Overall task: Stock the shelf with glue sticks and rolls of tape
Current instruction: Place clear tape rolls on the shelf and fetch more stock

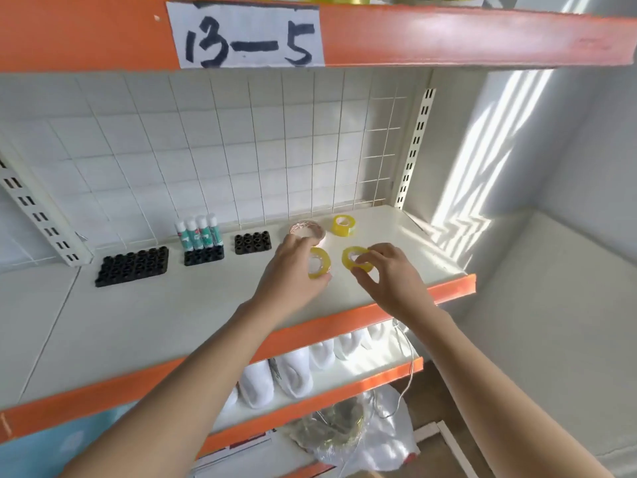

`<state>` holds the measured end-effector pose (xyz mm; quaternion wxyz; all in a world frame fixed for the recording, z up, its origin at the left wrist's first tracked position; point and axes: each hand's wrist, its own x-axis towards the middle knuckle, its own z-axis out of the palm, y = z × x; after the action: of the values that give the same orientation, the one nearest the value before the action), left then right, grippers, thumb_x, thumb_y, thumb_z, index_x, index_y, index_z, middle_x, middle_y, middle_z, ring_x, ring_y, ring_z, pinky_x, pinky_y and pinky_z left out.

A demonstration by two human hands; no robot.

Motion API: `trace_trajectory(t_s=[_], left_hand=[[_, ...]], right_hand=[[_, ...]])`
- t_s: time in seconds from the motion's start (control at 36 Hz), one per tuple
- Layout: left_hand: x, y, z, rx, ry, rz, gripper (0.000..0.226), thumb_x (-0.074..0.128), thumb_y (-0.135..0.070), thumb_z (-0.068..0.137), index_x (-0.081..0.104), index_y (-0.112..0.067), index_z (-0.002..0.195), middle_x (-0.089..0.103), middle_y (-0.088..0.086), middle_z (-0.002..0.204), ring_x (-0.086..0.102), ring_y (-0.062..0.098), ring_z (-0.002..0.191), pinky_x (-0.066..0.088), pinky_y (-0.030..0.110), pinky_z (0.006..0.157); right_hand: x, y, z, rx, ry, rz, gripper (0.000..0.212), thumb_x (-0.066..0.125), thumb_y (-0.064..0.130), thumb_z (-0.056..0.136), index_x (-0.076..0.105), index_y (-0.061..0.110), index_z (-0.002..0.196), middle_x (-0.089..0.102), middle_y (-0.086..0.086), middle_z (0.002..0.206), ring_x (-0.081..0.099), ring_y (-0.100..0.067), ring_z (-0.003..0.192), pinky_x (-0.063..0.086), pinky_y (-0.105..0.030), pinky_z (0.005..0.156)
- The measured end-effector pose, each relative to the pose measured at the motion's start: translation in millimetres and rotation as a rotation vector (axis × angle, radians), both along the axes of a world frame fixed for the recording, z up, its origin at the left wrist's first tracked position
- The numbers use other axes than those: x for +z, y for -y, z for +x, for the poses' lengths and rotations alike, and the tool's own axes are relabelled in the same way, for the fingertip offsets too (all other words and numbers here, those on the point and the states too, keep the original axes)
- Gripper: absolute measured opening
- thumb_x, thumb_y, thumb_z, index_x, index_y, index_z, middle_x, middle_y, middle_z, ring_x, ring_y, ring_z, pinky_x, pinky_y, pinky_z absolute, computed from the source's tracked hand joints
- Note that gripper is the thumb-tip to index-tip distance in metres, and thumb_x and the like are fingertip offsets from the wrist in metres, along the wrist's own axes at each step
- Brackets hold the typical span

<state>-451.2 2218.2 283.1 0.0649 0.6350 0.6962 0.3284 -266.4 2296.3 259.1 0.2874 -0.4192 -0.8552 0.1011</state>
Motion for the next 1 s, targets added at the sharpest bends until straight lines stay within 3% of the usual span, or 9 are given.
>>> trace_trajectory(t_s=[0.39,0.53,0.67,0.86,1.0], left_hand=[[-59.3,-62.1,23.9,0.108,-0.070,-0.214,0.045,0.072,-0.030,0.081,0.057,-0.014,0.121,0.052,0.005,0.122,0.043,0.028,0.115,0.039,0.035,0.095],[-67.5,-81.5,22.5,0.139,-0.081,-0.251,0.050,0.072,-0.034,0.082,0.056,-0.015,0.125,0.053,0.005,0.125,0.042,0.028,0.119,0.039,0.037,0.096],[-77.6,-96.3,26.7,0.145,-0.161,-0.201,0.047,0.066,-0.039,0.086,0.057,-0.014,0.125,0.057,0.004,0.123,0.046,0.030,0.114,0.042,0.040,0.092],[-89.9,-93.0,30.1,0.096,-0.235,-0.058,0.038,0.048,-0.043,0.086,0.060,-0.013,0.105,0.061,0.006,0.106,0.056,0.033,0.096,0.049,0.044,0.074],[-97.7,-76.0,10.6,0.126,-0.287,-0.044,0.036,0.052,-0.027,0.080,0.060,-0.008,0.111,0.062,0.010,0.103,0.057,0.036,0.094,0.051,0.045,0.072]], right_hand=[[-57.5,-82.4,0.3,0.022,0.084,-0.164,0.023,0.070,0.029,0.086,0.073,0.014,0.102,0.059,-0.012,0.116,0.054,-0.036,0.109,0.049,-0.042,0.088],[-59.1,-99.3,-3.1,-0.012,0.148,-0.219,0.032,0.065,0.033,0.088,0.067,0.020,0.117,0.052,-0.004,0.132,0.044,-0.028,0.124,0.038,-0.037,0.096],[-65.7,-105.0,-6.1,-0.071,0.139,-0.223,0.033,0.063,0.035,0.089,0.064,0.021,0.118,0.051,-0.005,0.132,0.047,-0.029,0.122,0.037,-0.037,0.096],[-71.4,-104.2,-6.4,-0.075,0.123,-0.157,0.029,0.063,0.032,0.088,0.066,0.019,0.114,0.056,-0.007,0.121,0.052,-0.031,0.112,0.040,-0.038,0.090],[-72.9,-104.1,-6.8,-0.073,0.122,-0.132,0.028,0.063,0.029,0.087,0.067,0.017,0.112,0.057,-0.009,0.119,0.053,-0.034,0.109,0.041,-0.039,0.089]])
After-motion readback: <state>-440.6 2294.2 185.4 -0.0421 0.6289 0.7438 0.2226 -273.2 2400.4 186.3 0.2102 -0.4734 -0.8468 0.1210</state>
